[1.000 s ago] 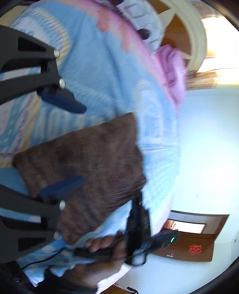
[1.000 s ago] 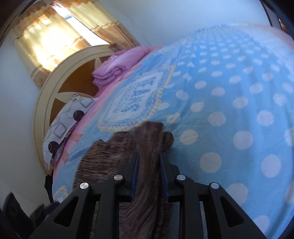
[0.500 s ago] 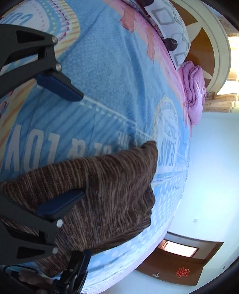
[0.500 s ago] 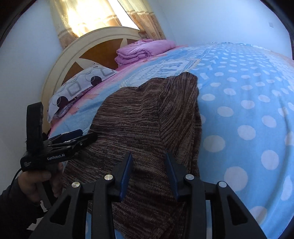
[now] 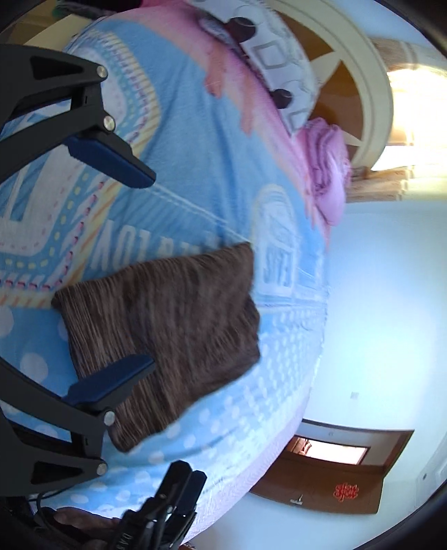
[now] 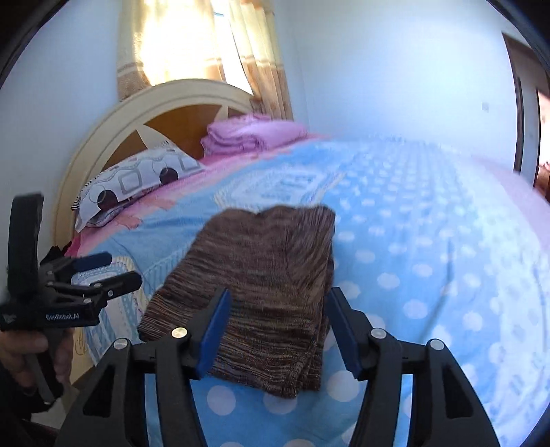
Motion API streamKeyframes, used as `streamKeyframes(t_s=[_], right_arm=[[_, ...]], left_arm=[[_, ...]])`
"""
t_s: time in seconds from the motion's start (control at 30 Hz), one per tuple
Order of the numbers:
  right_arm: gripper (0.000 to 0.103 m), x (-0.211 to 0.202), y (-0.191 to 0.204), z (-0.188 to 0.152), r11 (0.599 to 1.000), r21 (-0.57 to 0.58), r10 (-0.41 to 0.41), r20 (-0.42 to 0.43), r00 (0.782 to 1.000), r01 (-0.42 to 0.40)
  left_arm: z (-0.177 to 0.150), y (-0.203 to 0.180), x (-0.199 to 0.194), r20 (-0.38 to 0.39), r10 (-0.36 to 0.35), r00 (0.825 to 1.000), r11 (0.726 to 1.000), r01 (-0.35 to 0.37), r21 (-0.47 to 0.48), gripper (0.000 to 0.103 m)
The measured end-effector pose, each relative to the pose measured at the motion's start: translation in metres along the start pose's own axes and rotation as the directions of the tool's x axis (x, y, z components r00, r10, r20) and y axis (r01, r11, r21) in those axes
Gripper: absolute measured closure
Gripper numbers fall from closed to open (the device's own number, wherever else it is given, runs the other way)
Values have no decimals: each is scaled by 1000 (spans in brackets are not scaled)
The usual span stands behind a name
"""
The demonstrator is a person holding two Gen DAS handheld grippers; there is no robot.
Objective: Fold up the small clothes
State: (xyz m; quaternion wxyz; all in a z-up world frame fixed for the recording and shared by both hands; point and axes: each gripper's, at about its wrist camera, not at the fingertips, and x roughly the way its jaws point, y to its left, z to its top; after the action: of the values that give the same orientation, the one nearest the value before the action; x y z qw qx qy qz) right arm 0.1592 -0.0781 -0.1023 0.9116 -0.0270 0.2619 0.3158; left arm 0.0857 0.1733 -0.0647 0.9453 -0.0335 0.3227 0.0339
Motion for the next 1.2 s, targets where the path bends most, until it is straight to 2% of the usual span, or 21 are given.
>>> streamKeyframes(t_s=[0.17, 0.33, 1.2], right_arm=[[44, -14, 5, 7, 1000, 3, 0, 39, 999, 0], [43, -16, 11, 8, 1000, 1, 1, 40, 999, -1], [43, -15, 16, 3, 999, 22, 24, 27, 999, -25]], left_arm=[[5, -6, -7, 14, -25, 1000, 1000, 25, 8, 3], [4, -9, -15, 33, -22, 999, 1000, 21, 12, 3], [4, -8, -17, 26, -18, 999, 1000, 18, 2, 3]])
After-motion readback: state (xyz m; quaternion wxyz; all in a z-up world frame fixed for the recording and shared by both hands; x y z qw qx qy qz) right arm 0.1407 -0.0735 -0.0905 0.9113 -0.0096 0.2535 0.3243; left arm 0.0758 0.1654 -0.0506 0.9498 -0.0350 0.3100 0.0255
